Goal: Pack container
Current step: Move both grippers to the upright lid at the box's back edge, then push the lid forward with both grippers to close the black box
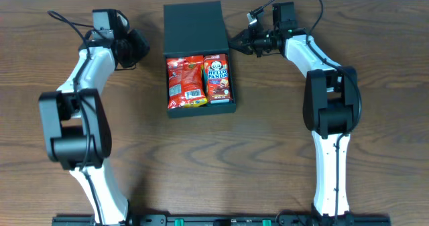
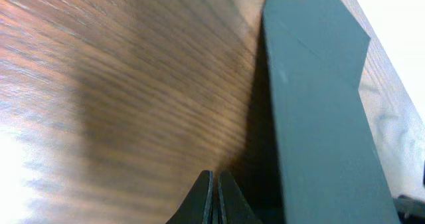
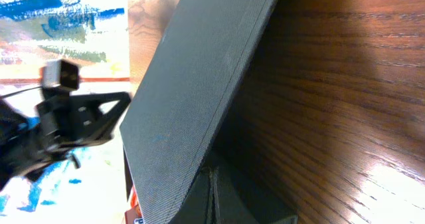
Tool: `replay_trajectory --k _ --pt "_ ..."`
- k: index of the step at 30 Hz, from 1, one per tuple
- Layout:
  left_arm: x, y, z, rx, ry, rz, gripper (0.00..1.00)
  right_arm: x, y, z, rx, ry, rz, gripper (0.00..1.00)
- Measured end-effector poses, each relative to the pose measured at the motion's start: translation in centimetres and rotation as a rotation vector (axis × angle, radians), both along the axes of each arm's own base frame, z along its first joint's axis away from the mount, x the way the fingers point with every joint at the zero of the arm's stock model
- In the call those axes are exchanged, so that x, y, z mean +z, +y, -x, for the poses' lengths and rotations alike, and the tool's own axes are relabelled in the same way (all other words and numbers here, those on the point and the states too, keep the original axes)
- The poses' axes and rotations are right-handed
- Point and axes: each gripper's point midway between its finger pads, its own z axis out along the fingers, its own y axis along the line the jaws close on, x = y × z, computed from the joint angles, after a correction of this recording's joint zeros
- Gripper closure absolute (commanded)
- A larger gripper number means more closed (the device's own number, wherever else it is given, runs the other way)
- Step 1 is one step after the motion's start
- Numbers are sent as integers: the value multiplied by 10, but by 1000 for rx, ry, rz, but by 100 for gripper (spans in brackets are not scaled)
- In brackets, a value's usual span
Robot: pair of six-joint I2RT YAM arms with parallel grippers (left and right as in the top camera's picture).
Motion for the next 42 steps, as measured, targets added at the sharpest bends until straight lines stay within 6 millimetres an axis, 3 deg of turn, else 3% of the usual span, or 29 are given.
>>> replay_trajectory --k 5,7,19,29,42 --pt "-42 -10 -3 24 66 96 94 0 0 1 3 4 -1 98" --pt "-48 -14 -4 26 71 122 94 0 0 2 4 9 -2 99" --pt "-34 -48 -13 -30 15 196 94 -8 9 18 52 41 16 99" --pt "-33 -51 -13 -39 13 208 94 -12 10 31 86 69 22 99" --pt "-21 -47 -26 -47 -67 217 94 2 15 21 126 -57 -41 99"
